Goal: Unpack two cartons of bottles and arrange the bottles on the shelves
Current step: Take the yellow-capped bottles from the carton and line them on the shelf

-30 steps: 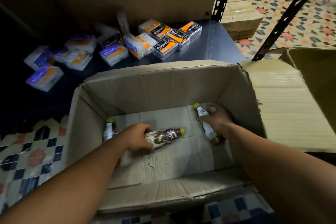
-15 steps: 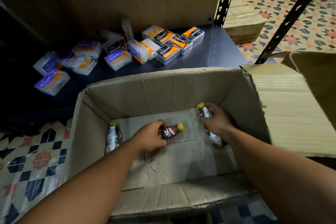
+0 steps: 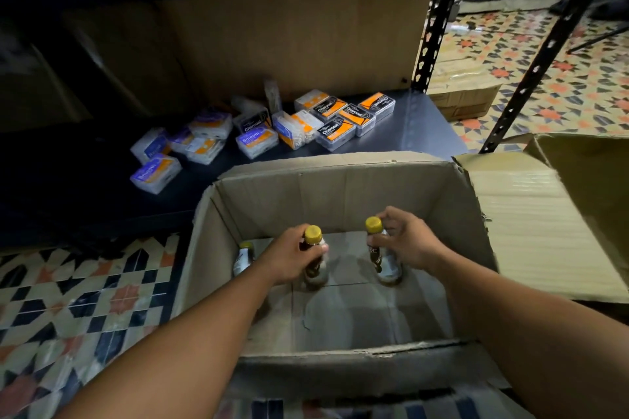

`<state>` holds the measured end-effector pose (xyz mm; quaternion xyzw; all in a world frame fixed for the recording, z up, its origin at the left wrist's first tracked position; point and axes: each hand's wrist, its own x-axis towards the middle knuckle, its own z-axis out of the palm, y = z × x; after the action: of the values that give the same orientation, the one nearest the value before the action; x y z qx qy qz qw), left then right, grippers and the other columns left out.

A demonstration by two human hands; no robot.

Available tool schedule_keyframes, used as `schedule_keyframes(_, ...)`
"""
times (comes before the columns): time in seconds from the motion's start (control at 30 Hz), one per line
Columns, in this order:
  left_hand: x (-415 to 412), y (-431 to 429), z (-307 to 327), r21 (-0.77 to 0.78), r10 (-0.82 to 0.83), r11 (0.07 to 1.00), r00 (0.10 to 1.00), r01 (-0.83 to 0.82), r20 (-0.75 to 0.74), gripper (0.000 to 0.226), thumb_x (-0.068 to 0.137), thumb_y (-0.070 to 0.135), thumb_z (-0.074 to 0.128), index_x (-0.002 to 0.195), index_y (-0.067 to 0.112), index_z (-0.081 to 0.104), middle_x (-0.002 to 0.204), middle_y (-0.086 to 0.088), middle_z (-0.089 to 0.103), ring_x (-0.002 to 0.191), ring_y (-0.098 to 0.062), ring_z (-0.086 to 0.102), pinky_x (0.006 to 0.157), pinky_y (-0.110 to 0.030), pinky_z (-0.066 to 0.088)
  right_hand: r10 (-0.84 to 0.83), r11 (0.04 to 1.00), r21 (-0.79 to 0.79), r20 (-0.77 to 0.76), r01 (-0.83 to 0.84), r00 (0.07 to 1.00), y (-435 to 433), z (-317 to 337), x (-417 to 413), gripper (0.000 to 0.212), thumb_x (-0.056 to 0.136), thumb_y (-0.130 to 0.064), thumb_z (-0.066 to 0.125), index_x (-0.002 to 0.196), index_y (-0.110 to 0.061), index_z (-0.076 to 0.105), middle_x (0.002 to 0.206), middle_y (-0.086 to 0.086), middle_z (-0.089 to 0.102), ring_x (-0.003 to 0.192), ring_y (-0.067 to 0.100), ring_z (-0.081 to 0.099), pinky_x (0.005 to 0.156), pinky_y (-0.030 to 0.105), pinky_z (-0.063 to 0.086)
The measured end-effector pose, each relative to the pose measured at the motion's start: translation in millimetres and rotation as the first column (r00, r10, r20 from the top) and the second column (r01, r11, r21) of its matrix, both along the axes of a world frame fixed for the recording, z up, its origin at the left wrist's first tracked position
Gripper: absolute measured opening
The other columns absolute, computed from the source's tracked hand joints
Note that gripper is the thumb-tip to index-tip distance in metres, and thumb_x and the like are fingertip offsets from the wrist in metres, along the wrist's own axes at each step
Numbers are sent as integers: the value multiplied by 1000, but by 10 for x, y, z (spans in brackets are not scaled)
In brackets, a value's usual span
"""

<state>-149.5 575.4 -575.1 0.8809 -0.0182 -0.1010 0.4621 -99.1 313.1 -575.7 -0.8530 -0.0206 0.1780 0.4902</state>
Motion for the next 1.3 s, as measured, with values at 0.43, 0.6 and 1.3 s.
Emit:
schedule_keyframes(0.43, 105, 142, 1461, -254, 294, 943, 899, -216, 324, 22, 79, 23, 86, 95, 16, 72, 87, 3, 74, 78, -5, 67, 78, -23, 54, 14, 959, 265, 307, -100, 951, 510, 1511, -15, 31, 82, -15, 85, 105, -21, 65, 91, -3, 79, 86, 8, 74, 78, 24, 57)
schedule_keyframes(0.6, 77, 372, 2485, -255, 308, 945, 824, -206, 476, 20, 79, 30, 85, 92, 19, 74, 85, 4, 75, 80, -8, 70, 76, -27, 56, 7, 909, 381, 390, -169, 921, 815, 2326, 3, 29, 85, -7, 81, 107, -16, 64, 87, 2, 79, 81, 13, 71, 75, 38, 62)
schedule_keyframes(1.3, 546, 1705, 5373, -179, 318, 947, 698, -266, 641, 19, 87, 38, 77, 90, 20, 73, 82, -1, 74, 75, -12, 70, 66, -33, 55, 139, 922, 198, 630, -332, 764, 2352, 5487, 589, 32, 85, -33, 82, 113, -30, 65, 93, -10, 79, 84, 7, 75, 71, 28, 57)
